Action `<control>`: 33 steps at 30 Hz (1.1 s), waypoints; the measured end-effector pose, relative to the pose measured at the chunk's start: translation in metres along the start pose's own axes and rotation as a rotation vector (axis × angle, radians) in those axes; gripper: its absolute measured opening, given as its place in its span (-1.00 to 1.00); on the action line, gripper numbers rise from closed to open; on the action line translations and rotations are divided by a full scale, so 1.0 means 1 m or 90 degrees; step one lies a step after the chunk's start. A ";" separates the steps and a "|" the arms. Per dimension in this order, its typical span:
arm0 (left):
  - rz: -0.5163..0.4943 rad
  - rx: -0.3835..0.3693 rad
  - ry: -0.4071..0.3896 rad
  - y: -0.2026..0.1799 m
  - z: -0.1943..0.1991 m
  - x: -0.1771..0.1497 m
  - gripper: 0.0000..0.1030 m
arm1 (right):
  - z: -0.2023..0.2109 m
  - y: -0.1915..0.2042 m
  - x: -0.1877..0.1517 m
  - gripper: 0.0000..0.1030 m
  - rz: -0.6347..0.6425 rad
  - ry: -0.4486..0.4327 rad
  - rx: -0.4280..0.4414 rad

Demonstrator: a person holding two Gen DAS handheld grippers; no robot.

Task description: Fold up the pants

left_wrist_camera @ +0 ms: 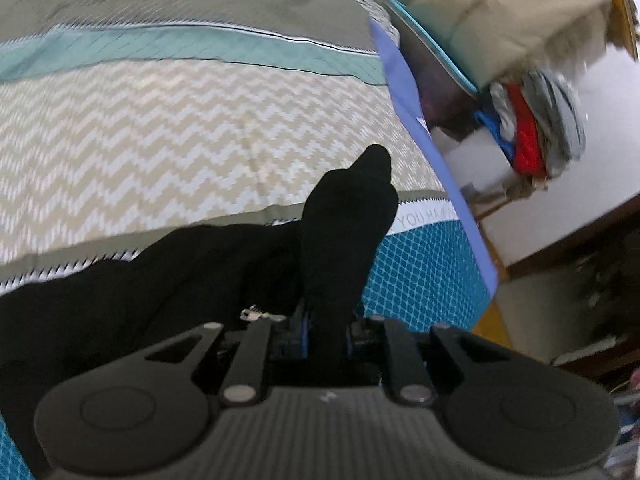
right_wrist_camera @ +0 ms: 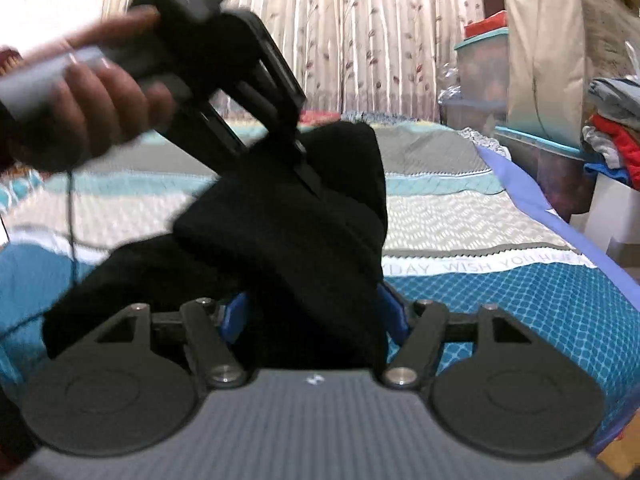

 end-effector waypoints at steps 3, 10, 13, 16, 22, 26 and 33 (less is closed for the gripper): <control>0.018 -0.020 -0.015 0.017 0.016 -0.009 -0.74 | 0.000 0.009 0.008 -0.82 0.005 0.018 0.019; 0.071 -0.046 -0.083 0.073 0.069 -0.035 -0.74 | 0.017 0.049 0.030 -0.83 0.067 -0.022 0.092; 0.113 -0.038 -0.098 0.107 0.084 -0.052 -0.74 | 0.008 0.071 0.033 -0.82 0.111 -0.011 0.117; 0.153 -0.040 -0.105 0.140 0.086 -0.074 -0.74 | -0.003 0.089 0.030 -0.82 0.139 0.025 0.149; 0.206 -0.023 -0.110 0.188 0.066 -0.101 -0.63 | -0.032 0.111 0.011 -0.38 0.161 0.148 0.205; 0.229 0.015 -0.109 0.209 0.050 -0.106 -0.36 | -0.021 0.109 0.011 0.08 0.145 0.157 0.245; 0.221 0.025 -0.146 0.208 0.072 -0.112 0.17 | -0.011 0.068 0.037 0.07 -0.015 0.127 0.401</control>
Point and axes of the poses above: each gripper's, at about its wrist camera, not at the fingertips, and z roughly against the way its jaws point, y to its left, x to its top, the point moved 4 cm from there along -z, roughly the way its jaws point, and after that the axes turned 14 degrees about y, right-handed, at the moved point
